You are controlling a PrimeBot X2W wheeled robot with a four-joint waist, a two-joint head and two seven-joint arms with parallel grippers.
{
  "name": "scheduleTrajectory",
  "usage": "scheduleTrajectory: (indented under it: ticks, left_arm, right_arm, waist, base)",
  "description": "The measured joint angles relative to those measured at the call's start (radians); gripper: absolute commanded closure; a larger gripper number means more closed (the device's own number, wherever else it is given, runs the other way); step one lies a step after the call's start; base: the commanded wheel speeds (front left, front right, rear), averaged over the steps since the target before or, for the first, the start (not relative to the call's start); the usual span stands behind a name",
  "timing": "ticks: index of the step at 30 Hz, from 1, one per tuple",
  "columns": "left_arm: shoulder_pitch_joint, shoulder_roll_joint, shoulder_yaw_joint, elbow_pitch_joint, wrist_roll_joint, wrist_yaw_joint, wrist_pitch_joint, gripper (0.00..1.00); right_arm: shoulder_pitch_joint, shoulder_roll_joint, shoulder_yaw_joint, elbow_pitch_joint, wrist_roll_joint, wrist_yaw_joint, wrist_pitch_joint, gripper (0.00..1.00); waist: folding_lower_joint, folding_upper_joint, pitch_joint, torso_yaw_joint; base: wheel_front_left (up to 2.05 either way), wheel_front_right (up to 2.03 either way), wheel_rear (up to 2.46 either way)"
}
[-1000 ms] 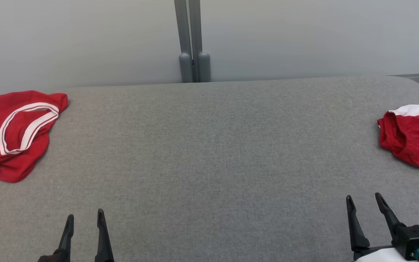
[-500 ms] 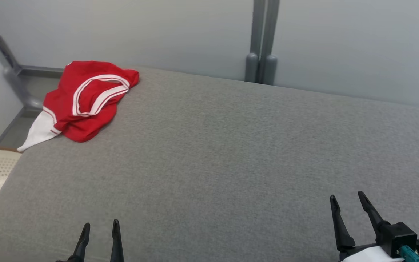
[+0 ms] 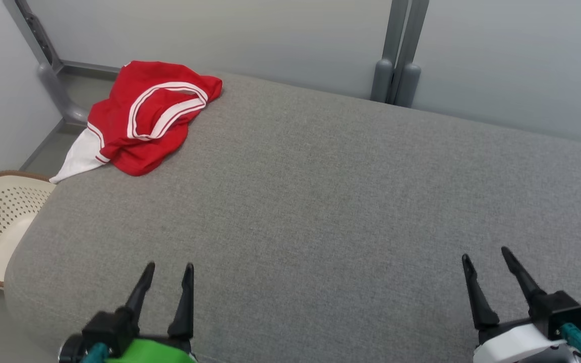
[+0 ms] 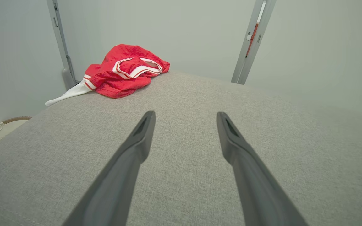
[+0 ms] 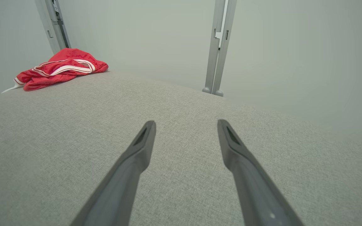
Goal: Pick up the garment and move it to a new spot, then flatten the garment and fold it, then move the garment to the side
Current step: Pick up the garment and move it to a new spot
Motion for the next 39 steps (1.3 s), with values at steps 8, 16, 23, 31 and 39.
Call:
scheduleTrajectory:
  ticks: [8, 16, 23, 31, 39]
  left_arm:
    - [-0.418, 0.141, -0.054, 0.194, -0.175, -0.005, 0.059, 0.0]
    - [-0.762, 0.252, -0.015, 0.384, -0.262, -0.004, 0.166, 0.0]
    - [-0.923, 0.321, 0.032, 0.623, -0.281, 0.01, 0.202, 0.0]
    - [-1.042, 0.346, 0.064, 0.791, -0.332, 0.001, 0.149, 0.0]
    - [-1.094, 0.374, 0.047, 0.934, -0.331, 0.008, 0.157, 0.0]
  right_arm:
    - [-0.126, -0.103, -0.012, -0.035, 0.013, 0.0, 0.0, 0.0]
    - [-0.197, -0.164, 0.002, -0.059, 0.032, 0.0, 0.0, 0.0]
    - [-0.204, -0.218, -0.015, -0.096, 0.049, 0.0, 0.0, 0.0]
    - [-0.159, -0.24, -0.062, -0.185, 0.066, 0.0, -0.01, 0.0]
    - [-0.15, -0.246, -0.059, -0.213, 0.073, 0.001, -0.016, 0.0]
  waist:
    - [0.0, 0.0, 0.149, -0.029]
    - [0.0001, 0.0, 0.351, -0.083]
    - [0.0002, 0.0, 0.502, -0.139]
    - [0.0002, 0.0, 0.622, -0.193]
    - [0.0001, 0.0, 0.66, -0.211]
  base:
    - [0.0, 0.0, 0.0]
    - [0.0, 0.0, 0.0]
    - [0.0, 0.0, 0.0]
    - [0.0, 0.0, 0.0]
    - [0.0, 0.0, 0.0]
